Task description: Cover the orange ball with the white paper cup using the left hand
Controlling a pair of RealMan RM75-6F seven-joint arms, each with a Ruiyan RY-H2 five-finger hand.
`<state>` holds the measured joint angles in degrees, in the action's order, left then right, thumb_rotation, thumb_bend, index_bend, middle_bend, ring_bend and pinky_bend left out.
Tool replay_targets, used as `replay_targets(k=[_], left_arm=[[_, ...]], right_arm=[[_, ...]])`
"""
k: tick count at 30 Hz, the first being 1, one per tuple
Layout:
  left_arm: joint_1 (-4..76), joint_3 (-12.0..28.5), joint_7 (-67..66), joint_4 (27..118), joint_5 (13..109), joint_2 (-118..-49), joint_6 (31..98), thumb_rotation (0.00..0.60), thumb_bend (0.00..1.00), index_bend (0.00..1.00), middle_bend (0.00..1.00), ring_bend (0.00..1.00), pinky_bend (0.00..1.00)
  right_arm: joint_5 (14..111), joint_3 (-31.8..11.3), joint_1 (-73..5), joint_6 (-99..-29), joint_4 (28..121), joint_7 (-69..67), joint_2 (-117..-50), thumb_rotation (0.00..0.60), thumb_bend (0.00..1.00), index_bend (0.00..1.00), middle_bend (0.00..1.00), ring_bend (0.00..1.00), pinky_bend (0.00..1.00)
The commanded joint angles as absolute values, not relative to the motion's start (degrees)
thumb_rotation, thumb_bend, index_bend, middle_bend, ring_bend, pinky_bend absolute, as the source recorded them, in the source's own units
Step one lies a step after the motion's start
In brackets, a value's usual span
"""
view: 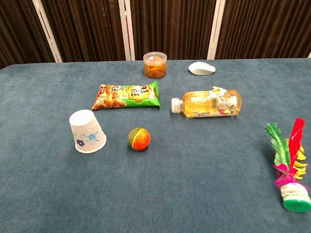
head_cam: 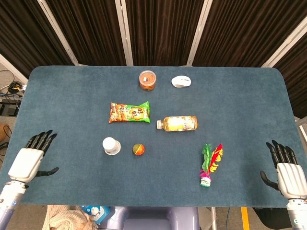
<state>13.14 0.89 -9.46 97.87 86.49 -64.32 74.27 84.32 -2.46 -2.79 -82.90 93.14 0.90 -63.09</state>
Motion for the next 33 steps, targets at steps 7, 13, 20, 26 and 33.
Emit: replay_targets(k=[7,13,20,26,33], left_arm=[[21.66,5.94,-18.13,105.0,80.28,-64.67,64.41,0.6,0.14,0.09,0.17,0.15,0.26],[26.9,8.79,-26.54,107.01,72.21,-68.42,59.95,0.6,0.14,0.06,0.17,0.15,0.26],[31.54,9.51,-34.74,107.18,63.68,-73.06,57.63,0.6,0.18,0.09,0.21,0.15,0.26],[34.82,9.25,-40.37,106.6,56.94,-76.89,57.75,0.6,0.2,0.13,0.26,0.19,0.29],[37.45,9.02,-43.46,104.7,52.85,-80.16,59.05,0.6,0.2,0.14,0.27,0.2,0.3]], right_arm=[[84.61,-2.25,-2.79,-82.81,93.37,1.05,-62.99,0.6,0.35,0.0,0.0,0.0,0.03],[84.11,-2.38,-2.78,-82.58,93.41,0.68,-62.77,0.6,0.35,0.0,0.0,0.0,0.03],[84.14,-2.4,-2.84,-82.5,93.35,0.46,-62.77,0.6,0.35,0.0,0.0,0.0,0.03],[84.02,-2.48,-2.93,-82.36,93.31,0.35,-62.82,0.6,0.35,0.0,0.0,0.0,0.03],[83.74,-2.56,-3.08,-82.0,93.31,0.19,-62.82,0.6,0.35,0.0,0.0,0.0,0.03]])
